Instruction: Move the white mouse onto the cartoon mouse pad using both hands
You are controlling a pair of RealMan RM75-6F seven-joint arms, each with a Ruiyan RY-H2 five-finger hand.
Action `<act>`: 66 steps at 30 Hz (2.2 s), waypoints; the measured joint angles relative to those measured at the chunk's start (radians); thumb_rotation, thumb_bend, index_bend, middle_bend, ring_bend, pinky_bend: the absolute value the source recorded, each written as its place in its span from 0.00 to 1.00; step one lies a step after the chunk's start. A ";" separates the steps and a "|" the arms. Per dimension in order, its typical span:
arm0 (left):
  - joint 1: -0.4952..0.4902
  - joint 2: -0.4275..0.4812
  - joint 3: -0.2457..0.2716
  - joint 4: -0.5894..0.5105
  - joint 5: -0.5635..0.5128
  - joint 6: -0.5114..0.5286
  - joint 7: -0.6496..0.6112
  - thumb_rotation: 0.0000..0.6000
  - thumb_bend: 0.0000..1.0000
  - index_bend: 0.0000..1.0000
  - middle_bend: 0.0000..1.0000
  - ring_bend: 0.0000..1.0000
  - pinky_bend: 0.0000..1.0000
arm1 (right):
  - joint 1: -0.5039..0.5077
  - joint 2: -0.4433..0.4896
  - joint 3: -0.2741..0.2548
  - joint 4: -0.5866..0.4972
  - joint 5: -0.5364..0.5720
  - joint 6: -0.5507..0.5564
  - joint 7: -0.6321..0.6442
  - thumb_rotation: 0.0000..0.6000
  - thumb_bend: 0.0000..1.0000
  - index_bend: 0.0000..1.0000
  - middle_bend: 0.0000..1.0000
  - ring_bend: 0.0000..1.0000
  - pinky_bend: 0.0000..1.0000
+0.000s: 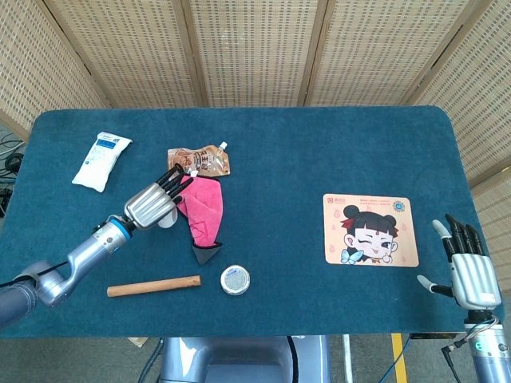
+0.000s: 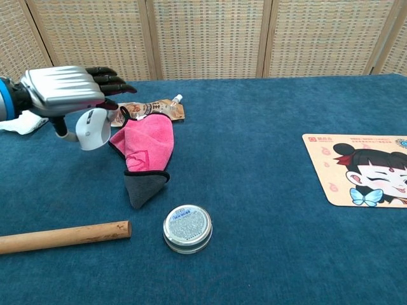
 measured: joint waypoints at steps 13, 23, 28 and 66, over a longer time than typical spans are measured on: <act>-0.144 -0.072 -0.111 -0.092 -0.049 -0.076 0.134 1.00 0.24 0.65 0.00 0.00 0.00 | 0.002 0.010 0.003 0.010 0.009 -0.015 0.049 1.00 0.00 0.00 0.00 0.00 0.00; -0.239 -0.168 -0.128 -0.073 -0.029 -0.111 0.180 1.00 0.24 0.65 0.00 0.00 0.00 | 0.003 0.019 0.007 0.023 0.021 -0.028 0.101 1.00 0.00 0.00 0.00 0.00 0.00; -0.299 -0.228 -0.115 -0.024 0.028 -0.116 0.175 1.00 0.24 0.65 0.00 0.00 0.00 | 0.001 0.025 0.012 0.035 0.033 -0.035 0.130 1.00 0.00 0.00 0.00 0.00 0.00; -0.544 -0.569 0.101 0.489 0.295 -0.025 -0.052 1.00 0.22 0.35 0.00 0.00 0.00 | -0.014 0.027 0.032 0.084 0.079 -0.049 0.192 1.00 0.00 0.00 0.00 0.00 0.00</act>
